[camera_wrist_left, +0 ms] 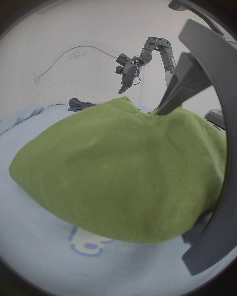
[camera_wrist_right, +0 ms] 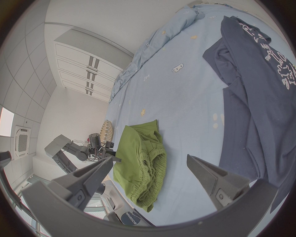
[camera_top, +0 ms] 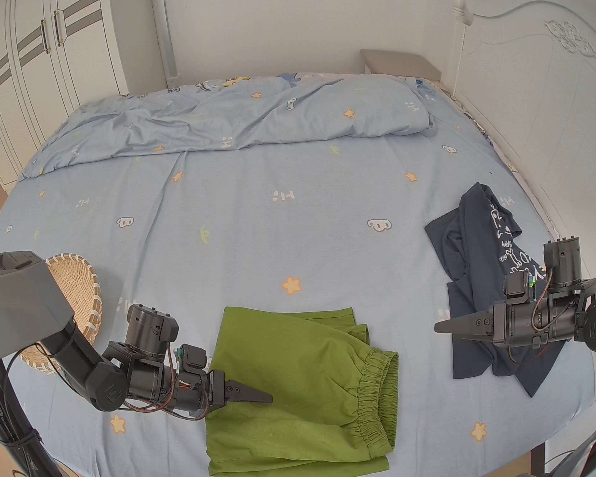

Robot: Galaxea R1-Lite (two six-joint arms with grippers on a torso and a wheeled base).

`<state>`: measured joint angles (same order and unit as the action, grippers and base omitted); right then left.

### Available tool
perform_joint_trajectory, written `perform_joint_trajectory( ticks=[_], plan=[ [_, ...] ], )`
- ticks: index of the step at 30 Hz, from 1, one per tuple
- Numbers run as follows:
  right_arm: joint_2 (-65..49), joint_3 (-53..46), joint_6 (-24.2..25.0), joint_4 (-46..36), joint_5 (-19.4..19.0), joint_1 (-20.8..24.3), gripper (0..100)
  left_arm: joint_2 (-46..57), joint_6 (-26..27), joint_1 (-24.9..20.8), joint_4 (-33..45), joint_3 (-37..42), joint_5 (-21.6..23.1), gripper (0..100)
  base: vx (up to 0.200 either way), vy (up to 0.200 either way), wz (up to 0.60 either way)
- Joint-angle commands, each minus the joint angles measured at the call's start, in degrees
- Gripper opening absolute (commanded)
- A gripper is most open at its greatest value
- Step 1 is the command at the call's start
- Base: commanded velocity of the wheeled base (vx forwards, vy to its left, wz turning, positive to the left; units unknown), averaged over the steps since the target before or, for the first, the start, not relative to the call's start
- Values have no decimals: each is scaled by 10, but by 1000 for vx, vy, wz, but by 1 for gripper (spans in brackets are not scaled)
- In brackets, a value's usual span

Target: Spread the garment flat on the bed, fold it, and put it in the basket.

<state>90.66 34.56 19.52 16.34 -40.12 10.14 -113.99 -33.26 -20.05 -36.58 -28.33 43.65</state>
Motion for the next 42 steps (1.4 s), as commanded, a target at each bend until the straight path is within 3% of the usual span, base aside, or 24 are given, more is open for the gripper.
perform_joint_trajectory(
  ticks=[1, 5, 10, 14, 17, 19, 23, 28, 34, 35, 42],
  plan=[
    [2, 0, 0, 0, 0, 1, 100, -5, -20, -1, 1, -14, -1, 0, 0, 0, 0],
    [2, 0, 0, -1, 0, 1, 100, 6, -34, 3, 1, -16, 4, 0, 0, 0, 0],
    [4, 1, 1, -2, 0, 1, 100, 118, -74, 47, 23, -31, 4, 0, 0, 0, 0],
    [6, 1, 2, -3, 0, 9, 100, 188, -72, 56, 136, -95, 3, 0, 0, 0, 0],
    [10, 1, 2, -2, 0, 10, 100, 212, -59, 54, 220, -139, 3, 0, 0, 0, 0],
    [20, 0, 1, -2, 0, 12, 100, 214, -11, 59, 317, -199, 2, 0, 0, 0, 0],
    [22, 0, 1, -2, 0, 13, 100, 211, 46, 85, 412, -240, 2, 0, 0, 0, 0],
    [22, 1, 1, -1, 1, 12, 100, 203, 100, 120, 448, -255, 5, 0, 0, 0, 0],
    [27, 0, 0, -1, 1, 13, 100, 205, 103, 133, 514, -302, 6, 0, 0, 67, 0],
    [26, 0, 0, -1, 1, 13, 100, 211, 108, 141, 554, -323, 6, 0, 0, 200, 0],
    [26, 0, 1, -1, 1, 15, 100, 222, 110, 145, 577, -342, 6, 0, 0, 200, 0]
  ],
)
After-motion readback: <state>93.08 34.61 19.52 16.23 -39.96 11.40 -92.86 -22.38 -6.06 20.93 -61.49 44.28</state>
